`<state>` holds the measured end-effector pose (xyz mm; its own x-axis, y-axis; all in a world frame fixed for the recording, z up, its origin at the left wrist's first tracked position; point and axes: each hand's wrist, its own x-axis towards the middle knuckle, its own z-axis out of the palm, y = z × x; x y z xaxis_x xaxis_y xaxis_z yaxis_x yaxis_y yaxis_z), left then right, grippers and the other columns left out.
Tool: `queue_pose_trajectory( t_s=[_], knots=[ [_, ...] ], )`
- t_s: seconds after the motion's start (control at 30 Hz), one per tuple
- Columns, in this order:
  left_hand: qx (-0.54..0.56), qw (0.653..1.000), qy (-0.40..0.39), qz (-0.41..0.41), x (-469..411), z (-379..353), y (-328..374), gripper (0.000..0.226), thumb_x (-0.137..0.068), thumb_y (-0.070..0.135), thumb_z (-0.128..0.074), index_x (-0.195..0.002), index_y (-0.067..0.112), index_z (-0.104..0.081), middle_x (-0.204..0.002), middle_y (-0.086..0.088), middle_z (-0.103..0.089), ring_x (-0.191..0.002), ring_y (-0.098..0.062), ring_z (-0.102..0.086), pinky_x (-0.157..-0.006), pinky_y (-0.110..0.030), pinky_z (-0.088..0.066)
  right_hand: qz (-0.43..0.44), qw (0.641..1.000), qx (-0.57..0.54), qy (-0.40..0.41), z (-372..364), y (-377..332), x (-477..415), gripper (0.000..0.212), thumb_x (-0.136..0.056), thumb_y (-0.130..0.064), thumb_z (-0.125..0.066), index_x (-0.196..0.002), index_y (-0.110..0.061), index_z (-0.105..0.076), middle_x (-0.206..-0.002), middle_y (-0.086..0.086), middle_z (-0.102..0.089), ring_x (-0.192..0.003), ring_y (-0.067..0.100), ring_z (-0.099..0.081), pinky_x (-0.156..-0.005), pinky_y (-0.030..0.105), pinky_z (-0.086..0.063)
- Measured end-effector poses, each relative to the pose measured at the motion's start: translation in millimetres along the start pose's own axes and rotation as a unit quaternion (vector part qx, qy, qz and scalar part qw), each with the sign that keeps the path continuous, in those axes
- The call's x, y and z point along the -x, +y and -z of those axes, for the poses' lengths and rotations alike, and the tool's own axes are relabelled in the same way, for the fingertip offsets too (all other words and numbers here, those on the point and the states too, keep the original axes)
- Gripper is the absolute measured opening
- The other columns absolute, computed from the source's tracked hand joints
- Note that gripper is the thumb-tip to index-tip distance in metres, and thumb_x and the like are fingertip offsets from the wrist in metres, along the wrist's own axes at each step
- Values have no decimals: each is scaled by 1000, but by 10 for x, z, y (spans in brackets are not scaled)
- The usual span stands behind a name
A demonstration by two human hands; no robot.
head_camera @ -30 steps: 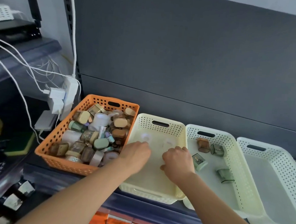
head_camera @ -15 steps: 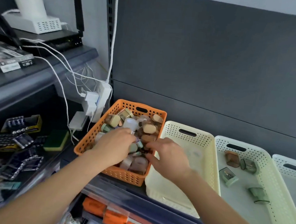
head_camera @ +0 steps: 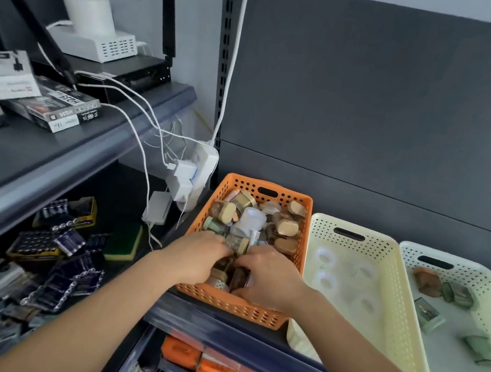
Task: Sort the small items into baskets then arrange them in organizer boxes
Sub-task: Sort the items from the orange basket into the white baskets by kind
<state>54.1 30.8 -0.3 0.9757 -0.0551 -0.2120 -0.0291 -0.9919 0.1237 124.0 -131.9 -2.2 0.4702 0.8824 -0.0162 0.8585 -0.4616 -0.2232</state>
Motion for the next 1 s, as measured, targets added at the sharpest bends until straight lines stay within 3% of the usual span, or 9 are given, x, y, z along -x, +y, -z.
queue_pose_trajectory(
  t_s=[0.17,0.27,0.4,0.53,0.77,0.87,1.0],
  knots=[
    [56,998,-1,-2,-46,2,-118,63,-80,7,-62,-138,26,-46,-114,7,-47,-104,-13,-49,-87,-34,-49,-31,999,-29,19,-7,-25,-9,24,-79,-33,-62,-98,-19,-68,-95,0,-64,-93,19,-57,-76,31,-51],
    [131,991,10,3,-50,89,-152,68,-81,21,-67,-143,27,-41,-113,11,-42,-103,-9,-46,-91,-29,-44,-58,993,-94,42,55,7,87,33,-80,-33,-65,-110,-19,-67,-107,0,-65,-101,16,-57,-86,31,-49],
    [230,971,70,5,-81,210,-33,66,-83,31,-68,-143,26,-41,-125,12,-41,-118,-9,-44,-102,-32,-41,-113,966,-202,112,115,142,317,47,-74,-26,-71,-120,-22,-62,-110,-5,-64,-98,10,-58,-85,32,-52],
    [264,954,141,-28,-156,284,380,62,-89,33,-63,-144,32,-37,-131,18,-36,-118,1,-37,-95,-20,-31,-155,931,-261,202,242,304,625,40,-73,-15,-72,-109,-31,-63,-106,-11,-62,-92,4,-59,-78,22,-54],
    [283,938,172,-106,-532,182,1425,50,-86,31,-66,-132,32,-48,-126,17,-44,-111,-1,-45,-96,-24,-43,-264,888,-218,308,347,884,1475,36,-71,-17,-76,-104,-21,-61,-95,-8,-64,-80,2,-62,-73,22,-55],
    [281,935,172,-133,-699,133,1946,47,-86,30,-67,-130,29,-52,-123,15,-47,-108,-3,-50,-96,-28,-46,-318,884,-166,299,389,1201,1924,35,-73,-28,-76,-103,-22,-60,-92,-8,-64,-78,2,-61,-69,18,-51],
    [209,948,170,-167,-931,49,2611,40,-88,33,-63,-127,28,-55,-119,11,-51,-105,-8,-52,-93,-30,-46,-371,887,-92,260,412,1606,2400,29,-76,-33,-71,-99,-21,-59,-86,-7,-63,-76,14,-58,-64,26,-43]
  ],
)
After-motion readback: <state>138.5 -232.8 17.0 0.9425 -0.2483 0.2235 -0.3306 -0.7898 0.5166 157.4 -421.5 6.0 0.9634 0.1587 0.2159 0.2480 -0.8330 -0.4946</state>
